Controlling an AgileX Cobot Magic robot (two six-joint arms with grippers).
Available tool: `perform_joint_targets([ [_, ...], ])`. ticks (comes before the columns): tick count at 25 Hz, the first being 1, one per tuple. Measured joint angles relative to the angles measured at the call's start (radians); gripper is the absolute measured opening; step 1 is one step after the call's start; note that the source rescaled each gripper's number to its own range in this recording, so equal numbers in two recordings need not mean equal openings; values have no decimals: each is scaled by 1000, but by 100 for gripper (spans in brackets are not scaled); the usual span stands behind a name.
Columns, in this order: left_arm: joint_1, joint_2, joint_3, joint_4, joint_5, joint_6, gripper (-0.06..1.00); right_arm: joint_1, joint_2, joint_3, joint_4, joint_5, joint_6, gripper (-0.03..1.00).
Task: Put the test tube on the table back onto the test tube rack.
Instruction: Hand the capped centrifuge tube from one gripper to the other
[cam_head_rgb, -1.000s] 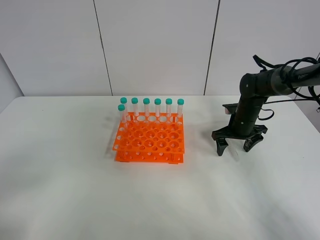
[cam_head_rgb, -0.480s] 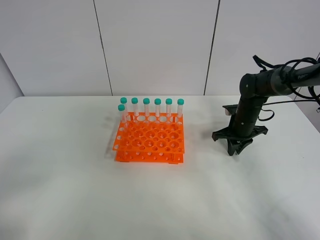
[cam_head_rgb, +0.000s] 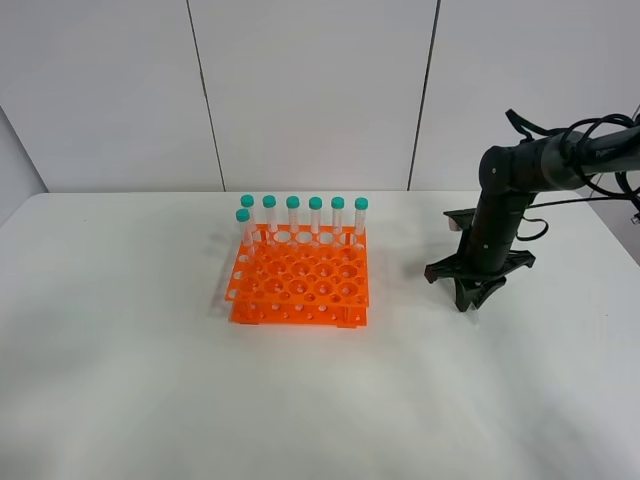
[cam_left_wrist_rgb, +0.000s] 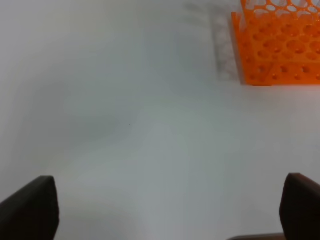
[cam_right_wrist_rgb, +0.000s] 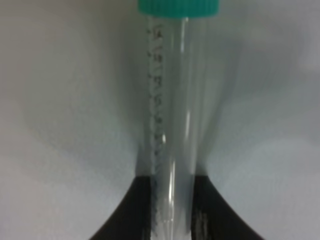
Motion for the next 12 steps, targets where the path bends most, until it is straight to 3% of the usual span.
perform_joint_targets([
  [6, 0, 0, 0, 0, 0, 0, 100, 0, -85, -44, 5, 0, -41, 0],
  [12, 0, 0, 0, 0, 0, 0, 100, 0, -255, -49, 16, -107, -93, 0],
])
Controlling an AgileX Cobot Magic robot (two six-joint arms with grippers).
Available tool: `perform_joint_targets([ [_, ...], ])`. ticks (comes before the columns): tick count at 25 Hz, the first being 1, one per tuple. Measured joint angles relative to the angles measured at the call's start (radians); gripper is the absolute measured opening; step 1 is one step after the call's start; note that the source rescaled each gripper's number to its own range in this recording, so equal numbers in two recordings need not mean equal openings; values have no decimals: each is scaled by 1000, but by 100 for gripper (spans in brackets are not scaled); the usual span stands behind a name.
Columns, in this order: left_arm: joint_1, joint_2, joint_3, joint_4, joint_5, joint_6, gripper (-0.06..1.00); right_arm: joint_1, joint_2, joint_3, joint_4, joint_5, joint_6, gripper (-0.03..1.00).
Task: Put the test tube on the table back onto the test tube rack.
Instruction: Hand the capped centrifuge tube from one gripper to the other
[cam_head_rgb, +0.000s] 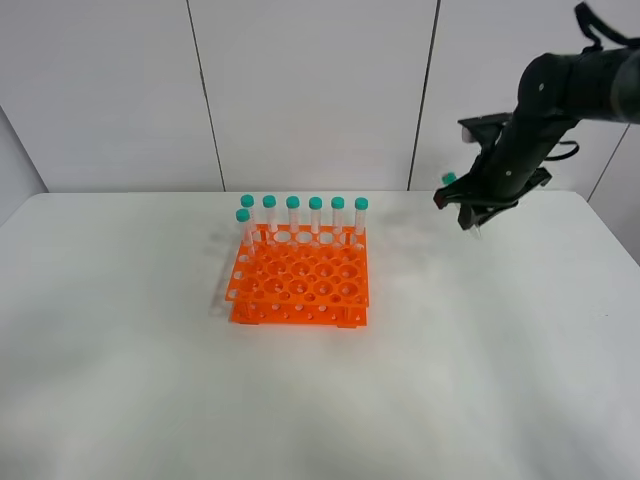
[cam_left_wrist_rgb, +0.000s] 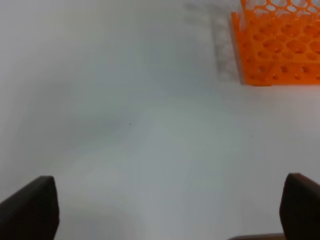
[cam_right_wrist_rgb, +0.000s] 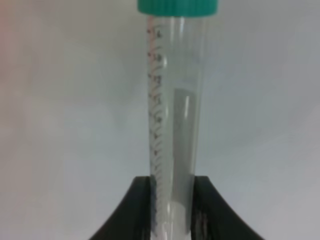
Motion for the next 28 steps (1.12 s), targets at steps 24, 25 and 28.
perform_joint_targets([
  [24, 0, 0, 0, 0, 0, 2, 100, 444, -249, 168, 136, -620, -137, 0],
  [25, 0, 0, 0, 0, 0, 2, 100, 466, -254, 198, 143, -674, -137, 0],
  [28, 0, 0, 0, 0, 0, 2, 100, 514, -268, 288, 155, -817, -137, 0],
])
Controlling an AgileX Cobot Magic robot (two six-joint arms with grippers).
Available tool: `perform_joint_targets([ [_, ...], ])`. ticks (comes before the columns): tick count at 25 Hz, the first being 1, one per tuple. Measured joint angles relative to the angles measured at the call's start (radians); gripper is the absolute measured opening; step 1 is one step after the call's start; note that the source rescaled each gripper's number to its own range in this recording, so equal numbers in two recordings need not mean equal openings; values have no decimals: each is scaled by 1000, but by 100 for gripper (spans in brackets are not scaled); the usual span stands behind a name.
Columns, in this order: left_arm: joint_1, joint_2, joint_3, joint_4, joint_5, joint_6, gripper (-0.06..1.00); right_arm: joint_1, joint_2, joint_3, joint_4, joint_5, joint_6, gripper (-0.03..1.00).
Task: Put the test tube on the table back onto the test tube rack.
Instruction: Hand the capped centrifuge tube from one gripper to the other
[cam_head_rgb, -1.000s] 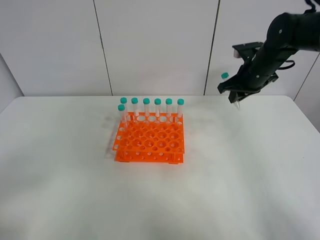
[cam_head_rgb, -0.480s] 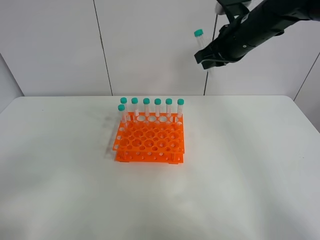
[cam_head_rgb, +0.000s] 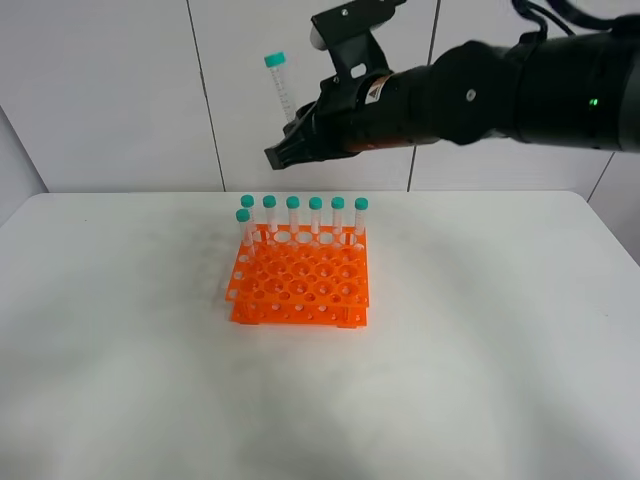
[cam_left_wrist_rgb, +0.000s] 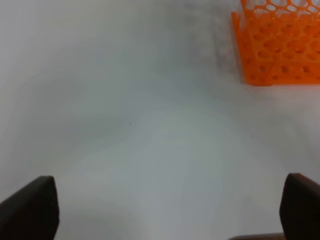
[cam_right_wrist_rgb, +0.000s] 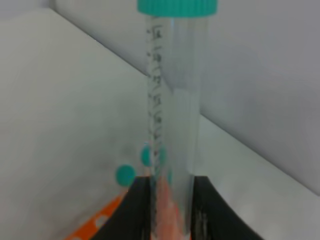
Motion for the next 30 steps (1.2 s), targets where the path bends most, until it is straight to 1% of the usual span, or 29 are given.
perform_joint_targets([
  [2, 0, 0, 0, 1, 0, 0, 100, 26, -9, 67, 2, -103, 0, 0],
  [4, 0, 0, 0, 1, 0, 0, 100, 60, -25, 148, 2, -243, 0, 0],
  [7, 0, 0, 0, 1, 0, 1, 100, 112, -44, 255, -3, -427, 4, 0],
  [10, 0, 0, 0, 1, 0, 1, 100, 141, -56, 341, -31, -546, 35, 0],
  [14, 0, 0, 0, 1, 0, 1, 100, 142, -61, 442, -105, -669, 143, 0],
  [17, 0, 0, 0, 1, 0, 1, 100, 142, -61, 505, -123, -731, 200, 0],
  [19, 0, 0, 0, 1, 0, 1, 100, 142, -61, 538, -126, -747, 212, 0],
  [23, 0, 0, 0, 1, 0, 1, 100, 142, -61, 563, -128, -752, 217, 0],
  [30, 0, 0, 0, 1, 0, 1, 100, 142, -61, 564, -128, -758, 217, 0],
])
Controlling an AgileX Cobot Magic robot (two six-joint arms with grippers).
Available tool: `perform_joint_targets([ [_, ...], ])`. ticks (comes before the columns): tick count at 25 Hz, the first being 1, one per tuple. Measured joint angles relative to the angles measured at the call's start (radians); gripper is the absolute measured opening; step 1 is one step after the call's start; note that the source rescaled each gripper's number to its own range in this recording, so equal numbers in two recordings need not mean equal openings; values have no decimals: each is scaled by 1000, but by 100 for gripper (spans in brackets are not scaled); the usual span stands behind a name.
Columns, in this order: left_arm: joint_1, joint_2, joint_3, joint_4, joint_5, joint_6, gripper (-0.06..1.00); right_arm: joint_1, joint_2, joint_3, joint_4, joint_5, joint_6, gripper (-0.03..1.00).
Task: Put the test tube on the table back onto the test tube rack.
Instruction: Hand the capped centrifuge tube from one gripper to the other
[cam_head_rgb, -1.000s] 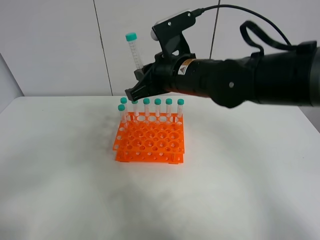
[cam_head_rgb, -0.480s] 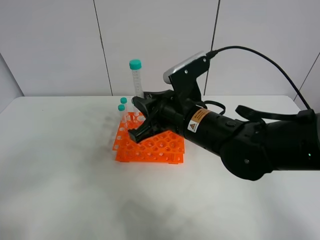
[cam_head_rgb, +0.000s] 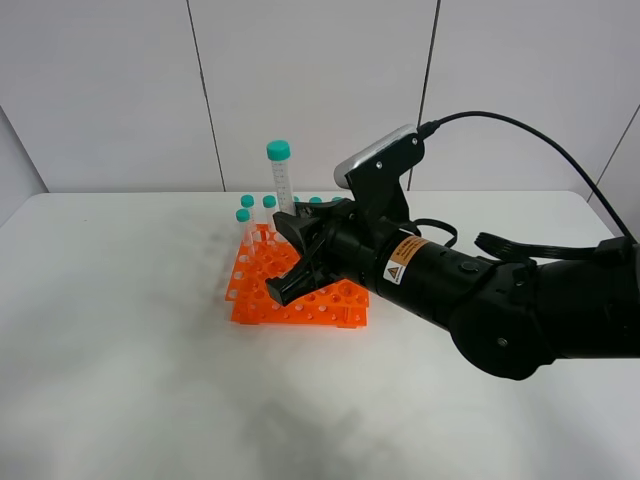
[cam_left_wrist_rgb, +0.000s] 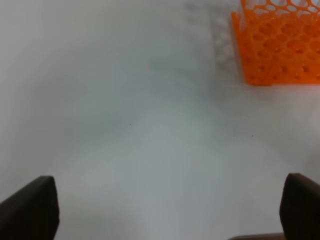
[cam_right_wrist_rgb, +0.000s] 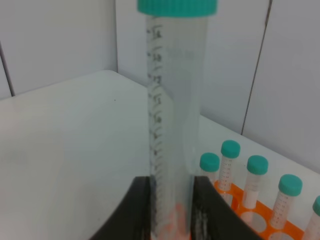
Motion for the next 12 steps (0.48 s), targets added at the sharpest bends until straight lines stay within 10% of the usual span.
perform_joint_targets([
  [12, 0, 49, -71, -16, -15, 48, 100, 0, 0, 0, 0, 0, 0, 0],
])
